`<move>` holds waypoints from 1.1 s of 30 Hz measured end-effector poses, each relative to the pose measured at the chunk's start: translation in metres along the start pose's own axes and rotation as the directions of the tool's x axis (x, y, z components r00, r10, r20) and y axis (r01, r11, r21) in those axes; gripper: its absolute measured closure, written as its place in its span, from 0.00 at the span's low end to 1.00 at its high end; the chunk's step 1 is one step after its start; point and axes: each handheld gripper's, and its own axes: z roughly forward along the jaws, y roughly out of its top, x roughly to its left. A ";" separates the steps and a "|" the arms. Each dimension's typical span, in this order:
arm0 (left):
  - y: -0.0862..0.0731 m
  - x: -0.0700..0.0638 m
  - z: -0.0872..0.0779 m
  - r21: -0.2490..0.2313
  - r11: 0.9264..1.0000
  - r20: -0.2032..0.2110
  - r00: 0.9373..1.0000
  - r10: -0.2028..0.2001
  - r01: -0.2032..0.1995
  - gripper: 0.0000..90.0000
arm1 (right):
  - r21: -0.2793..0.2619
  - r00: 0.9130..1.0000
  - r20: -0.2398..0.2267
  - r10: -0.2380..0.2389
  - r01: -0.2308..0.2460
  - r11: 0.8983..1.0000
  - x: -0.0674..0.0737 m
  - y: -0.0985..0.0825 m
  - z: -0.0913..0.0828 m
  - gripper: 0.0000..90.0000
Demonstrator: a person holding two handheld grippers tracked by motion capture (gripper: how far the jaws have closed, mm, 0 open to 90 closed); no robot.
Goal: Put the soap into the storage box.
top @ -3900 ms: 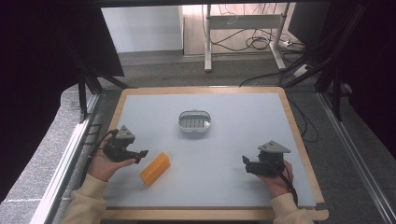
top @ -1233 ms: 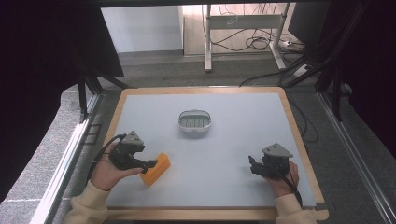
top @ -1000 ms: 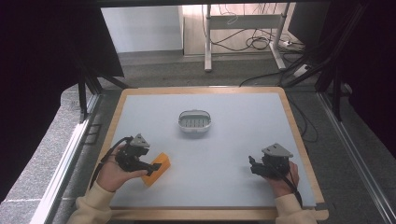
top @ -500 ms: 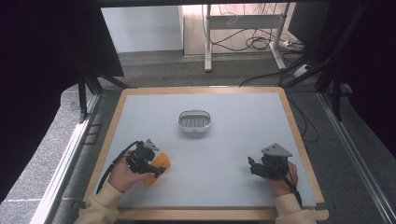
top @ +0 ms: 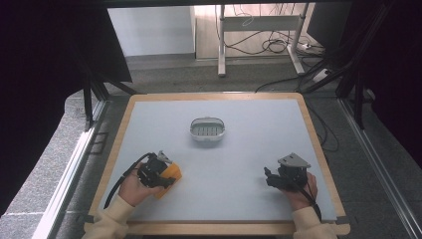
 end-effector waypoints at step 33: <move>-0.002 0.010 -0.027 -0.099 0.995 0.024 1.000 0.011 -0.008 0.69 | -0.012 0.999 0.023 -0.029 0.029 0.999 0.003 0.000 -0.001 0.19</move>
